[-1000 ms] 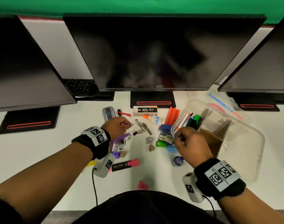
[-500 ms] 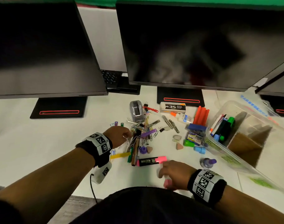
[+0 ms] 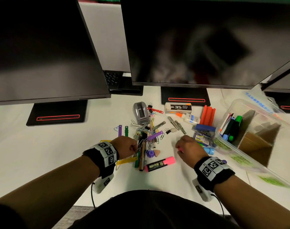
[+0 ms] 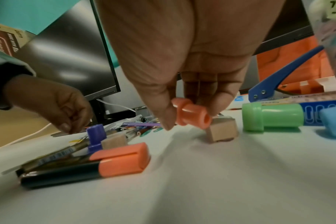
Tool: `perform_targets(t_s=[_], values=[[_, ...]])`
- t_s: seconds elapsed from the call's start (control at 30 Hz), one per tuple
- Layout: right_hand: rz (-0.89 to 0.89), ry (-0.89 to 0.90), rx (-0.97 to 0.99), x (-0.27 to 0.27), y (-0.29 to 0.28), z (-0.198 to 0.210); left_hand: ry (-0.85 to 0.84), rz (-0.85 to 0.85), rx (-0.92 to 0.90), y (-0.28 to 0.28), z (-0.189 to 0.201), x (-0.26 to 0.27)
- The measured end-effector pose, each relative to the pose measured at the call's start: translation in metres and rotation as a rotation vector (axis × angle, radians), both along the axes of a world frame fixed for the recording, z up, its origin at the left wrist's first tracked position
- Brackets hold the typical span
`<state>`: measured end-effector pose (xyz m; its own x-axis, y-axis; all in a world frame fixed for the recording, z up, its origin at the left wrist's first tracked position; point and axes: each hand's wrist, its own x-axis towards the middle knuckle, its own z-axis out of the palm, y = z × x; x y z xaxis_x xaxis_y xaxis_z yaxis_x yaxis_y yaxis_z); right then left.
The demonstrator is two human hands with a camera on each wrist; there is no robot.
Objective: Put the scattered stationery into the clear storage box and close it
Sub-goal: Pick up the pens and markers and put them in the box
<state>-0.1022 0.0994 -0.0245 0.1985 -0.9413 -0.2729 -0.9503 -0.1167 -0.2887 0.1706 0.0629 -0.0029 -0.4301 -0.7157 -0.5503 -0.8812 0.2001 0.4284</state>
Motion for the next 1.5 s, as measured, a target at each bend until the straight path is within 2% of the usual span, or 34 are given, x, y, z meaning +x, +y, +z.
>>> perform_targets(t_s=[0.1,0.2,0.3,0.37,0.47,0.67,0.83,0.93,1.23,1.5], values=[[0.019,-0.012,-0.114,0.008,0.004,-0.001,-0.012,-0.03,0.004,0.004,-0.002,-0.005],[0.192,-0.056,-0.124,0.024,0.017,-0.001,-0.048,-0.048,-0.029,0.007,-0.004,-0.012],[0.366,-0.095,0.016,0.038,0.026,-0.004,-0.094,0.011,-0.052,0.009,-0.008,-0.022],[0.398,-0.077,0.08,0.043,0.029,-0.008,-0.119,0.07,-0.072,0.009,-0.01,-0.029],[0.366,-0.071,0.09,0.043,0.029,-0.012,-0.124,0.125,-0.073,0.01,-0.013,-0.038],[0.175,-0.027,0.129,0.022,0.027,-0.009,-0.082,0.236,-0.019,0.012,-0.019,-0.055],[0.033,-0.113,0.168,0.005,0.036,-0.006,-0.056,0.251,-0.075,0.016,-0.02,-0.071],[-0.02,-0.182,0.159,-0.001,0.038,-0.005,-0.106,0.223,-0.096,0.019,-0.021,-0.079],[-0.073,-0.294,0.135,-0.01,0.039,-0.003,-0.236,0.136,-0.073,0.015,-0.021,-0.087],[-0.108,-0.306,0.169,-0.014,0.038,-0.003,-0.199,0.187,-0.069,0.016,-0.026,-0.086]])
